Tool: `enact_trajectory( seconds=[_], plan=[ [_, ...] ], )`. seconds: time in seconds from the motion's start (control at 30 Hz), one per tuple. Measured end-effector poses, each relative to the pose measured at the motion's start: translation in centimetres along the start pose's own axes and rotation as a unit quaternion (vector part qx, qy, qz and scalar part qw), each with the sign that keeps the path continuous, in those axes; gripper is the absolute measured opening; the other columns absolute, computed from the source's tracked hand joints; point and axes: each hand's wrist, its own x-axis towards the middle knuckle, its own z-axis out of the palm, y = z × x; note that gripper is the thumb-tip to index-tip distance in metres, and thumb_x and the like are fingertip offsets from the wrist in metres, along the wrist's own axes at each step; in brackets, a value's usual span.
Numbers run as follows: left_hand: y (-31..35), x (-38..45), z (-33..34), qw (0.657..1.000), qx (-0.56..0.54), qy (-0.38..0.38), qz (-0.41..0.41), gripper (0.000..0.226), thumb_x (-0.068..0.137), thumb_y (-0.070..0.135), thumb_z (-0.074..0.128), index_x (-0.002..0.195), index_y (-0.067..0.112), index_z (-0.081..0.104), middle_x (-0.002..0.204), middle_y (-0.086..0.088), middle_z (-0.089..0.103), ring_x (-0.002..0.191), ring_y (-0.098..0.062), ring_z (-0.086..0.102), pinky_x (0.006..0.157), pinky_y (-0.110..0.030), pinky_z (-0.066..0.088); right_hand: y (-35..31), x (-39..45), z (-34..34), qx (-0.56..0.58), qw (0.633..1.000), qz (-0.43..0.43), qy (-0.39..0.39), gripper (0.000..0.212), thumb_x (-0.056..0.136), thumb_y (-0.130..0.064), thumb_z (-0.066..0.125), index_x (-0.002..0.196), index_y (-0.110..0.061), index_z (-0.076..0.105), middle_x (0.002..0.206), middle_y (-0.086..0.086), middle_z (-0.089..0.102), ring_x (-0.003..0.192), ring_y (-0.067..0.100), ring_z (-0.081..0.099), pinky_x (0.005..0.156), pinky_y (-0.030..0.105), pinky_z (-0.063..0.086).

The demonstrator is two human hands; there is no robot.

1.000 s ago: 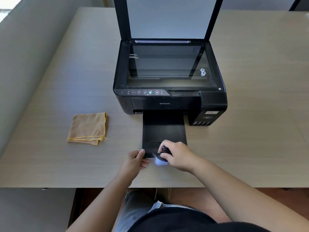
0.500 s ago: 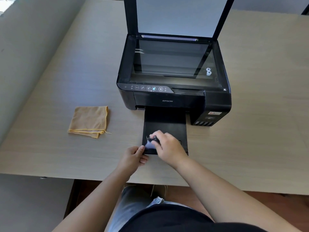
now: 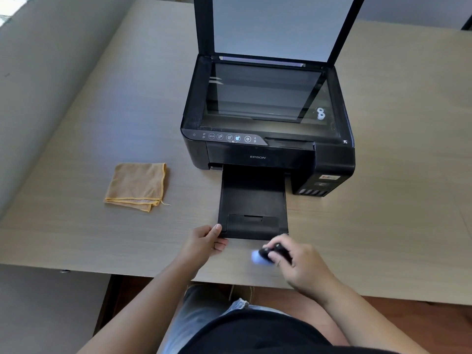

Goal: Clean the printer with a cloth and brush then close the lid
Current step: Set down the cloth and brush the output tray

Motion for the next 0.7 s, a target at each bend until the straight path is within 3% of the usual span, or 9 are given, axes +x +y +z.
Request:
enact_trajectory(
  seconds=[0.1,0.2,0.27,0.37,0.5,0.7],
  plan=[
    [-0.3,-0.1,-0.3,0.999,-0.031,-0.016,-0.015,0.025,0.099,0.024,0.053,0.111,0.005,0.064,0.1,-0.014,0.072,0.087,-0.018,0.071,0.078,-0.03,0.058,-0.2,0.9,-2.5,0.071,0.977,0.016,0.199,0.015,0.088,-0.014,0.066,0.097,-0.026,0.065,0.092,-0.017,0.072,0.079,0.002,0.066,0.067,0.012,0.047],
    [-0.7,-0.2,-0.6,0.993,-0.109,-0.034,-0.028,0.03,0.097,0.011,0.055,0.126,0.014,0.055,0.113,-0.011,0.066,0.095,-0.018,0.07,0.082,-0.03,0.057,0.1,2.8,-4.1,0.076,0.958,0.042,0.272,0.015,0.088,-0.01,0.065,0.093,-0.024,0.063,0.081,-0.015,0.068,0.072,0.005,0.063,0.064,0.013,0.046],
    [-0.9,0.1,-0.9,0.988,-0.147,-0.045,-0.022,0.044,0.094,0.001,0.056,0.134,0.018,0.049,0.116,-0.014,0.062,0.105,-0.022,0.067,0.093,-0.035,0.053,0.3,3.6,-4.3,0.051,0.969,0.06,0.234,0.016,0.088,-0.01,0.065,0.091,-0.026,0.062,0.079,-0.014,0.066,0.074,0.001,0.06,0.063,0.008,0.042],
    [-0.9,0.5,-1.3,0.986,-0.158,-0.054,-0.017,0.058,0.09,-0.009,0.056,0.14,0.018,0.045,0.111,-0.015,0.057,0.119,-0.03,0.057,0.103,-0.041,0.047,0.1,4.0,-3.3,-0.017,0.993,0.066,0.099,0.017,0.087,-0.015,0.065,0.086,-0.031,0.058,0.07,-0.011,0.062,0.069,0.0,0.056,0.059,0.01,0.039],
    [-0.9,0.6,-1.1,0.979,-0.197,-0.035,-0.034,0.06,0.088,-0.011,0.058,0.139,0.017,0.044,0.123,-0.02,0.056,0.116,-0.03,0.061,0.089,-0.033,0.056,-1.1,4.3,-0.4,-0.059,0.996,0.062,0.0,0.01,0.09,-0.023,0.059,0.09,-0.032,0.055,0.061,-0.008,0.054,0.053,0.004,0.049,0.051,0.015,0.035],
    [-1.1,0.7,-0.8,0.981,-0.189,-0.029,-0.03,0.056,0.087,-0.011,0.059,0.134,0.017,0.049,0.125,-0.024,0.056,0.115,-0.027,0.06,0.076,-0.027,0.057,-4.8,5.9,3.1,-0.003,0.995,0.025,-0.098,0.008,0.094,-0.028,0.054,0.101,-0.028,0.057,0.073,-0.01,0.056,0.061,0.006,0.05,0.054,0.018,0.038]
  ],
)
